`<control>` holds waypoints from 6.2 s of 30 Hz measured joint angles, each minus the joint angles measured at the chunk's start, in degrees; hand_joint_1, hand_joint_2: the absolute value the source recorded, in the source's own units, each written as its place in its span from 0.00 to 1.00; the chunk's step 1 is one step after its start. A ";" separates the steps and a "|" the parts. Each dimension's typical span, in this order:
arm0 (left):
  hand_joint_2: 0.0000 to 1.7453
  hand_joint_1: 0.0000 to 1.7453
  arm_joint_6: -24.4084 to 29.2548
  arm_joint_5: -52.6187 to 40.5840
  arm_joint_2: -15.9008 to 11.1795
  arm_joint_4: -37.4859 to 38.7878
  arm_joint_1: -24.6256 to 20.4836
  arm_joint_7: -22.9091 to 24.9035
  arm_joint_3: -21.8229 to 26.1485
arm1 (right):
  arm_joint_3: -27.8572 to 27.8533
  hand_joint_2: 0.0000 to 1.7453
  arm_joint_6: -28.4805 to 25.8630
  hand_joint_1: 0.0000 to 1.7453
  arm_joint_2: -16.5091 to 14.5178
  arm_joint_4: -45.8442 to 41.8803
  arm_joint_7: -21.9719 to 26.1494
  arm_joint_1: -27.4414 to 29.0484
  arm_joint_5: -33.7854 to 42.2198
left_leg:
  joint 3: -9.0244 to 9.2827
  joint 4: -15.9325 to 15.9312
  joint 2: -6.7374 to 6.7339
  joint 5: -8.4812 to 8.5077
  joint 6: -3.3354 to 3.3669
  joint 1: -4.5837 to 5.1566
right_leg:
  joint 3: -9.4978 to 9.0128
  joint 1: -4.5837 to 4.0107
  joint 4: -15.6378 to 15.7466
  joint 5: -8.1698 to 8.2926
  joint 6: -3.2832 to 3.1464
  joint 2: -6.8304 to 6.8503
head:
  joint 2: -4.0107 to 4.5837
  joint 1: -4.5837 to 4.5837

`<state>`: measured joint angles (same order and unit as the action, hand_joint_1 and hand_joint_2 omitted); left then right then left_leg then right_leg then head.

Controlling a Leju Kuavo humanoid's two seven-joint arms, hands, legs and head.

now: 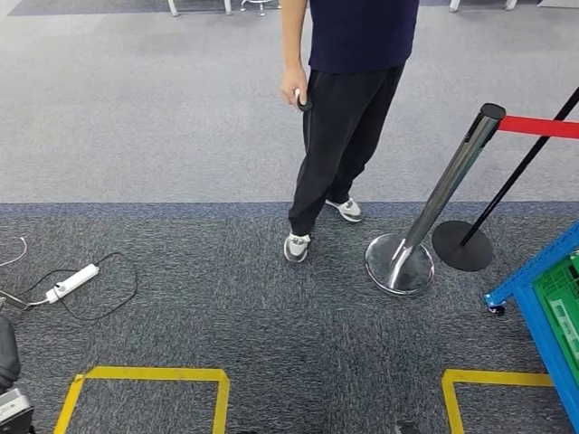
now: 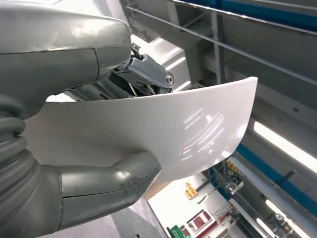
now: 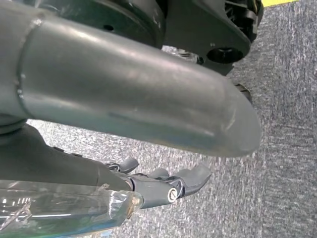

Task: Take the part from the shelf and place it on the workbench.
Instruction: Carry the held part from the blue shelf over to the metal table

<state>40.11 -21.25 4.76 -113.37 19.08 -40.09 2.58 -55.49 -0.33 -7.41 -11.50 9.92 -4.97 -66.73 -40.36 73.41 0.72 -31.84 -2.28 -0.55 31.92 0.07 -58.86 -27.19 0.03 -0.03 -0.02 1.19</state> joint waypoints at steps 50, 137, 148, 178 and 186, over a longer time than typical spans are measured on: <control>1.00 1.00 0.02 0.92 -0.15 -0.24 0.24 0.00 -0.02 | 0.54 0.00 1.62 0.00 -0.08 0.13 0.55 0.07 -0.56 | 3.35 -8.93 -2.56 6.20 0.70 -0.02 | -1.61 0.31 -0.14 -1.50 1.03 4.41 | 0.00 -0.03; 1.00 1.00 -0.01 0.10 -4.56 2.24 -5.32 0.61 -0.81 | -0.60 0.00 -1.24 0.00 -1.95 0.04 0.35 -0.48 0.96 | -0.41 -2.56 0.07 0.86 -0.18 -0.08 | 0.02 0.30 1.32 1.42 0.25 0.37 | 0.00 0.36; 1.00 1.00 -0.01 0.35 -4.58 2.25 -4.83 0.63 -0.94 | -0.60 0.00 -1.30 0.00 -1.95 0.04 0.55 -0.62 0.89 | 7.06 -16.85 -1.86 7.80 2.16 0.09 | -0.70 -0.26 0.35 -0.45 2.62 4.53 | 0.00 0.11; 1.00 1.00 -2.56 2.47 -4.61 2.27 -4.62 0.57 -1.03 | -0.60 0.00 -2.18 0.00 -1.79 0.04 1.46 -0.85 1.11 | 7.72 -17.11 -0.60 7.47 0.93 0.04 | 0.36 -0.61 1.23 0.64 -0.23 0.40 | 0.00 0.33; 1.00 1.00 -3.49 2.93 -4.61 2.27 -4.60 0.63 -1.03 | -0.60 0.00 -2.39 0.00 -1.79 0.04 1.39 -0.77 1.11 | 7.53 -16.98 -0.60 7.59 1.79 0.31 | -0.45 -0.38 2.00 1.61 1.56 0.39 | 0.00 0.33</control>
<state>36.63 -18.32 0.15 -111.10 14.48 -39.45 1.55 -56.08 -2.73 -9.20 -11.45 11.31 -5.74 -65.61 -32.83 56.43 0.11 -24.26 -0.50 -0.25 31.47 -0.30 -56.87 -25.57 1.59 0.36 -0.02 1.52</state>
